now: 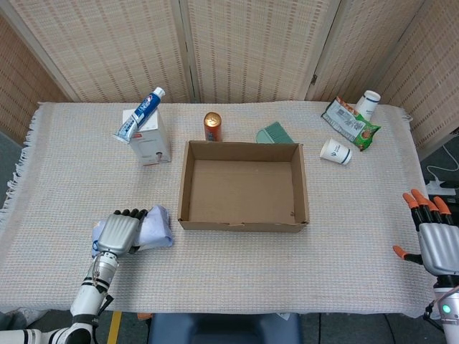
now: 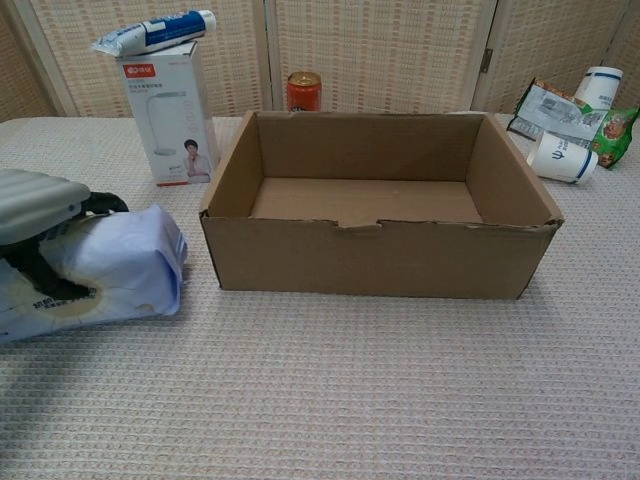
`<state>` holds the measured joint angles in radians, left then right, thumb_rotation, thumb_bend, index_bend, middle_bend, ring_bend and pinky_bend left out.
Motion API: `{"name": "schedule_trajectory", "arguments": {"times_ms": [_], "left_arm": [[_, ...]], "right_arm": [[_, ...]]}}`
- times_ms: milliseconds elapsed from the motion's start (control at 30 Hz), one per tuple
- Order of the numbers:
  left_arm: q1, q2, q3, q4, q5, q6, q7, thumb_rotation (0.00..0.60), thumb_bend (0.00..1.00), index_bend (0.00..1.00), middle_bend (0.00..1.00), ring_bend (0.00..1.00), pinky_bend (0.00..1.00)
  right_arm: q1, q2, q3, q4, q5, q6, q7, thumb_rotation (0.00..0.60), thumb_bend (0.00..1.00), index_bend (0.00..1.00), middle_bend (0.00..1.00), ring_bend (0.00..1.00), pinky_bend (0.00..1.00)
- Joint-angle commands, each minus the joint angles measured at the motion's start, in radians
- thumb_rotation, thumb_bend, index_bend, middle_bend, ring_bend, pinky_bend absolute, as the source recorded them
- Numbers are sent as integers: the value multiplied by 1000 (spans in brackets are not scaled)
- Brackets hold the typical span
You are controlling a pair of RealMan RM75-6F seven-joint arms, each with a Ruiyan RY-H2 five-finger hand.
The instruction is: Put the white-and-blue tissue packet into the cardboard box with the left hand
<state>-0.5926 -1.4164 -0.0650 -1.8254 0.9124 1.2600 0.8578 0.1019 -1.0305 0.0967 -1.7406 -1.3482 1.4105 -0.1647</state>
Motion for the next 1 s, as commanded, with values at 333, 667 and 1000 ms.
{"name": "schedule_trajectory", "arguments": {"times_ms": [333, 667, 1000], "left_arm": [[3, 151, -12, -149, 13, 92, 85, 600, 307, 430, 605, 524, 646], [-62, 270, -92, -254, -3, 139, 201, 600, 307, 432, 609, 528, 650], [-184, 223, -158, -337, -65, 121, 311, 600, 308, 434, 605, 529, 650]], "right_arm": [[-1, 3, 1, -1, 1, 2, 3, 600, 3, 45, 0, 0, 0], [-2, 3, 0, -5, -2, 4, 0, 600, 2, 45, 0, 0, 0], [-1, 7, 5, -2, 9, 0, 8, 600, 3, 45, 0, 0, 0]]}}
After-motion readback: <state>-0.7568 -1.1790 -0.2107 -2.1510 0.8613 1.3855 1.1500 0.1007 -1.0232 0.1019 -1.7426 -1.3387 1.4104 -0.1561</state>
